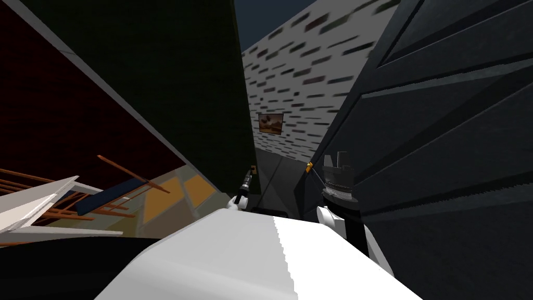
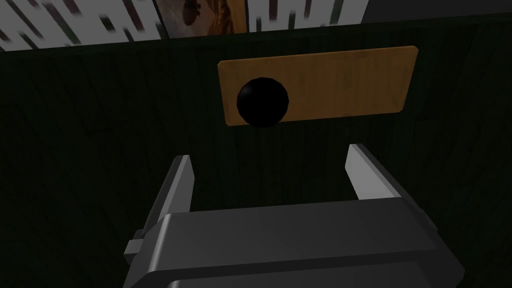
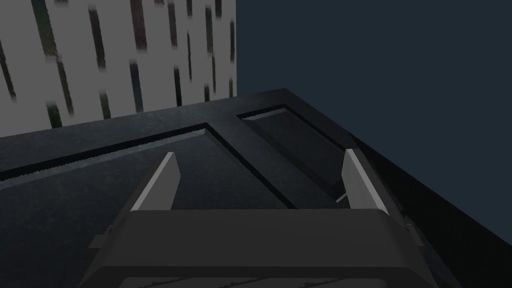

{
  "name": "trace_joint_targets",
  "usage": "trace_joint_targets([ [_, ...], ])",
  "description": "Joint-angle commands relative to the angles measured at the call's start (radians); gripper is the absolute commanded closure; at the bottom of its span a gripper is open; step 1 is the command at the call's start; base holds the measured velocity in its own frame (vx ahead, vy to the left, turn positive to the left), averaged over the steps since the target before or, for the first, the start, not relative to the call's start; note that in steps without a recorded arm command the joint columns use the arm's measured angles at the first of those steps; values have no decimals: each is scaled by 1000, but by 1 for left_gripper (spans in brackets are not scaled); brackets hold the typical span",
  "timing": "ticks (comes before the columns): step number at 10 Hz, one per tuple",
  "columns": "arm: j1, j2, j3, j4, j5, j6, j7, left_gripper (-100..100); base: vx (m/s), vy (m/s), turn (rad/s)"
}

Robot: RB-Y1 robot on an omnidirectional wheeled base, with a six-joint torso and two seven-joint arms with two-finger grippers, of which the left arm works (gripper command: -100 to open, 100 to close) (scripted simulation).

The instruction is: Push the door open

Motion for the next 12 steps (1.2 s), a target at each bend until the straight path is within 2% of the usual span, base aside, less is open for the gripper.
trace_joint_targets([
  [1, 1, -2, 4, 5, 2, -10, -3, -100, 240, 2, -28],
  [4, 3, -6, 7, 5, 3, -13, -4, -100, 184, 6, -24],
  [5, 3, -6, 7, 5, 3, -13, -4, 100, -19, -4, 3],
  [10, 3, -6, 7, 5, 3, -13, -4, 100, -15, -1, -2],
  [12, 4, 2, 20, 5, 10, -10, -17, 100, 122, -17, 46],
])
